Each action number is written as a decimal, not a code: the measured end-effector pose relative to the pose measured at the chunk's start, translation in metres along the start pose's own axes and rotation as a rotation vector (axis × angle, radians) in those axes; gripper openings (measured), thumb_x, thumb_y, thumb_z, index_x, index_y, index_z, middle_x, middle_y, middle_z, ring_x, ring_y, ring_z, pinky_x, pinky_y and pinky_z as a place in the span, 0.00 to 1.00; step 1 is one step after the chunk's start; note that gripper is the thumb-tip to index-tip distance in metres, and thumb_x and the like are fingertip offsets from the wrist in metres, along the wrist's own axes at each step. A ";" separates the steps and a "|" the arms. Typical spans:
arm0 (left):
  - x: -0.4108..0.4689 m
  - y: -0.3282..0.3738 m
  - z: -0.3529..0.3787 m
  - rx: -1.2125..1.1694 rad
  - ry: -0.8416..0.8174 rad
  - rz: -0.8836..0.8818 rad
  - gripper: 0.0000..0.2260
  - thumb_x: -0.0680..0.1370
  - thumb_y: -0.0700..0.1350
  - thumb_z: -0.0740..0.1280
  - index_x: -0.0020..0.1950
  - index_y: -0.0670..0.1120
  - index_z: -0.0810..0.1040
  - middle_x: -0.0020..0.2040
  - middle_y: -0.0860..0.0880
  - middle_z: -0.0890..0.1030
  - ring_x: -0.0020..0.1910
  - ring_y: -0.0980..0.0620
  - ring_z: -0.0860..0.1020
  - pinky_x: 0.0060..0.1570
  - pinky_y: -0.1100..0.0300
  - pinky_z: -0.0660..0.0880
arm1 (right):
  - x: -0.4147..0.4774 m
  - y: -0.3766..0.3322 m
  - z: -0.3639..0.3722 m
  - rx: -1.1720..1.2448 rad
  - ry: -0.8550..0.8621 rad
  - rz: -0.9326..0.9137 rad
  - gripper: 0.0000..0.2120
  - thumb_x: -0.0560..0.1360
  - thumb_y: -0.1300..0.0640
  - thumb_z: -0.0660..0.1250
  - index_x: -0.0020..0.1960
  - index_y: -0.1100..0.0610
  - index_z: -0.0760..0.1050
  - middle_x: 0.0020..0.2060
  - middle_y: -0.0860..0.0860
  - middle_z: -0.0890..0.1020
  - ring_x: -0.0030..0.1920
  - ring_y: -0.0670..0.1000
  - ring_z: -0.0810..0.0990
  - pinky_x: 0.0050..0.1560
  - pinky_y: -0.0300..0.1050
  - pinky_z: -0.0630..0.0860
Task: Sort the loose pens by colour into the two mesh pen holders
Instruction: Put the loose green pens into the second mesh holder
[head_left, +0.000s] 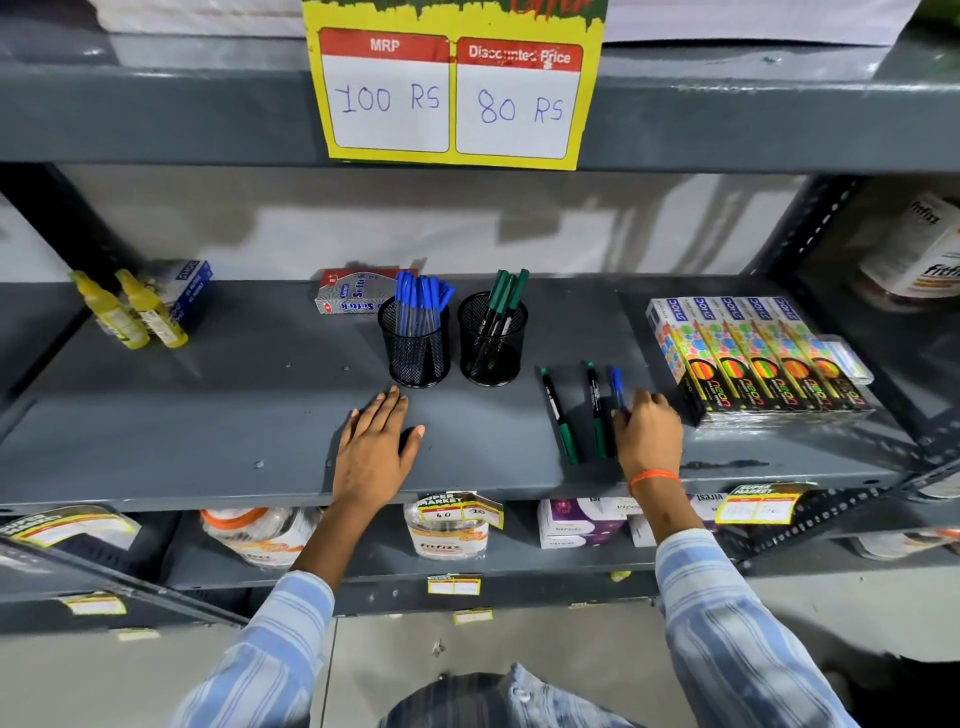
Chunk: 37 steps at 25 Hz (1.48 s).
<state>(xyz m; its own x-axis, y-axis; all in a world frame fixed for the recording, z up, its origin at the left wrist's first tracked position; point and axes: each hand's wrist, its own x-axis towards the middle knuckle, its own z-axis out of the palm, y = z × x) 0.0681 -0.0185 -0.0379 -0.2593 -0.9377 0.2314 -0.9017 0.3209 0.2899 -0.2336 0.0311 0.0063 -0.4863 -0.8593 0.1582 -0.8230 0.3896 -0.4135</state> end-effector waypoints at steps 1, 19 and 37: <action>0.000 0.000 0.000 -0.002 0.001 0.000 0.30 0.76 0.59 0.47 0.69 0.42 0.67 0.70 0.43 0.68 0.70 0.45 0.63 0.69 0.46 0.56 | 0.003 0.000 -0.002 -0.003 -0.010 0.008 0.09 0.73 0.64 0.64 0.49 0.70 0.72 0.48 0.71 0.78 0.48 0.69 0.78 0.47 0.57 0.76; -0.001 0.002 -0.005 -0.015 -0.007 -0.024 0.28 0.76 0.57 0.49 0.68 0.41 0.68 0.69 0.42 0.71 0.67 0.44 0.68 0.67 0.46 0.60 | 0.011 -0.185 -0.024 0.737 0.039 -0.322 0.04 0.72 0.61 0.68 0.43 0.62 0.77 0.39 0.59 0.85 0.35 0.51 0.80 0.42 0.43 0.77; 0.000 0.001 -0.001 0.013 -0.012 -0.016 0.31 0.75 0.60 0.43 0.70 0.43 0.64 0.72 0.45 0.66 0.71 0.48 0.61 0.70 0.49 0.54 | -0.005 -0.138 0.002 0.476 0.075 -0.378 0.05 0.72 0.59 0.68 0.39 0.60 0.77 0.34 0.58 0.84 0.36 0.59 0.80 0.36 0.46 0.74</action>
<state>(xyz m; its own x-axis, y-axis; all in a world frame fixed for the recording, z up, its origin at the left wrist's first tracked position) 0.0674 -0.0182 -0.0365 -0.2488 -0.9442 0.2158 -0.9101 0.3042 0.2815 -0.1171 -0.0190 0.0613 -0.2195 -0.8768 0.4278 -0.7295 -0.1437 -0.6687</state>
